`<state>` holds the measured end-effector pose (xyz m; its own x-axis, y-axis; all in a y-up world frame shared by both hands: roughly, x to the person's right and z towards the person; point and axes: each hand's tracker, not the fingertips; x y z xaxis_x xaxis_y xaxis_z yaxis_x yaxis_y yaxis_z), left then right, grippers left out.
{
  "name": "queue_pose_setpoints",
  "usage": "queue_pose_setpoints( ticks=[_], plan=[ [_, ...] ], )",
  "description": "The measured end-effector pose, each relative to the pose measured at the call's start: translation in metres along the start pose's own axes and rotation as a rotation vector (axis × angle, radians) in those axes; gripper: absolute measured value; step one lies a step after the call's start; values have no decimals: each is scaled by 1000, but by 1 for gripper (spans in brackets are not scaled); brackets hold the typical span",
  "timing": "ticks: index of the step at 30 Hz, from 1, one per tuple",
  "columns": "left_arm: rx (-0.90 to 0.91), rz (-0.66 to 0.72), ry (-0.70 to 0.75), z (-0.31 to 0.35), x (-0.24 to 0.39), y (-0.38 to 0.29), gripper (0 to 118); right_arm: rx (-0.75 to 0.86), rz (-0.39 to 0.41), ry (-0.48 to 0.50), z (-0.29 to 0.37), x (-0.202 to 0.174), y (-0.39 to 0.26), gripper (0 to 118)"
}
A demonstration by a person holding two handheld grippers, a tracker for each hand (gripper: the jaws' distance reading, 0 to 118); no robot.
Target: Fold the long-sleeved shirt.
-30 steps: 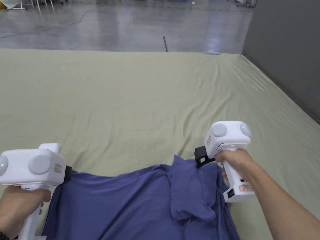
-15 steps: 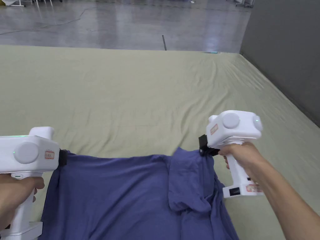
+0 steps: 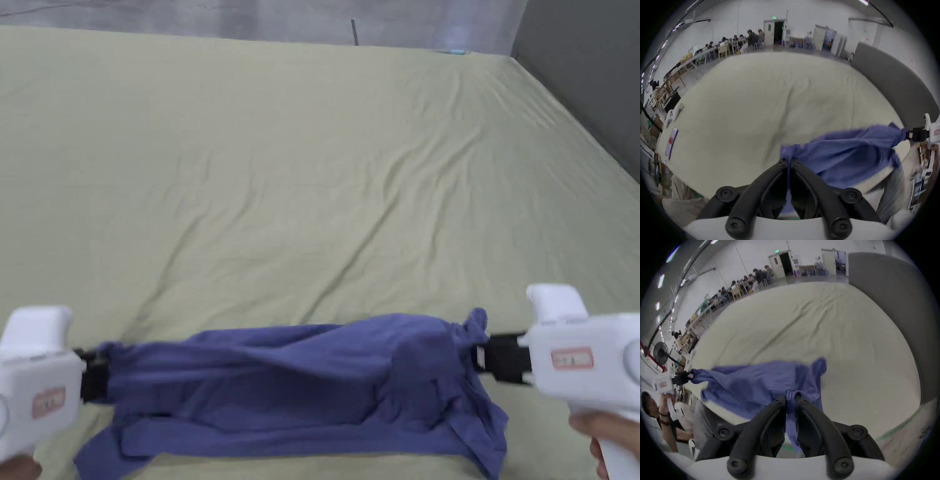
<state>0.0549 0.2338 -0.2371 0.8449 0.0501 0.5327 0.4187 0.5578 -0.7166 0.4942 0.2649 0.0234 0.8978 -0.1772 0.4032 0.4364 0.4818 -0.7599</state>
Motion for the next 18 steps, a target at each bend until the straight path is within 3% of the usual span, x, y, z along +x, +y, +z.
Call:
queue_pose_setpoints(
  ticks=[3, 7, 11, 12, 13, 14, 15, 18],
  plan=[
    [-104, -6, -1, -23, 6, -29, 0, -136, 41, -37, -32, -2, -30, 14],
    [-153, 3, -14, -59, 4, -38, 0, -204, 109, -164, -72, 6, -39, 14],
    [-140, 32, -17, -53, 2, -32, 3, -205, 38, -127, -76, 15, -35, 18],
    [-131, 49, -16, -49, 1, -29, 25, -199, 40, -123, -68, 13, -33, 44],
    [-120, 58, -14, -44, -1, -28, 70, -186, 42, -122, -60, 11, -32, 80],
    [-91, 66, -19, -31, -3, -28, 114, -150, 41, -142, -48, 9, -30, 106],
    [-83, 64, -23, -26, -4, -27, 118, -122, 39, -152, -39, 7, -28, 114],
    [30, 69, -58, 13, 0, -17, 118, 60, 8, -114, 3, -7, -17, 112]
  ],
)
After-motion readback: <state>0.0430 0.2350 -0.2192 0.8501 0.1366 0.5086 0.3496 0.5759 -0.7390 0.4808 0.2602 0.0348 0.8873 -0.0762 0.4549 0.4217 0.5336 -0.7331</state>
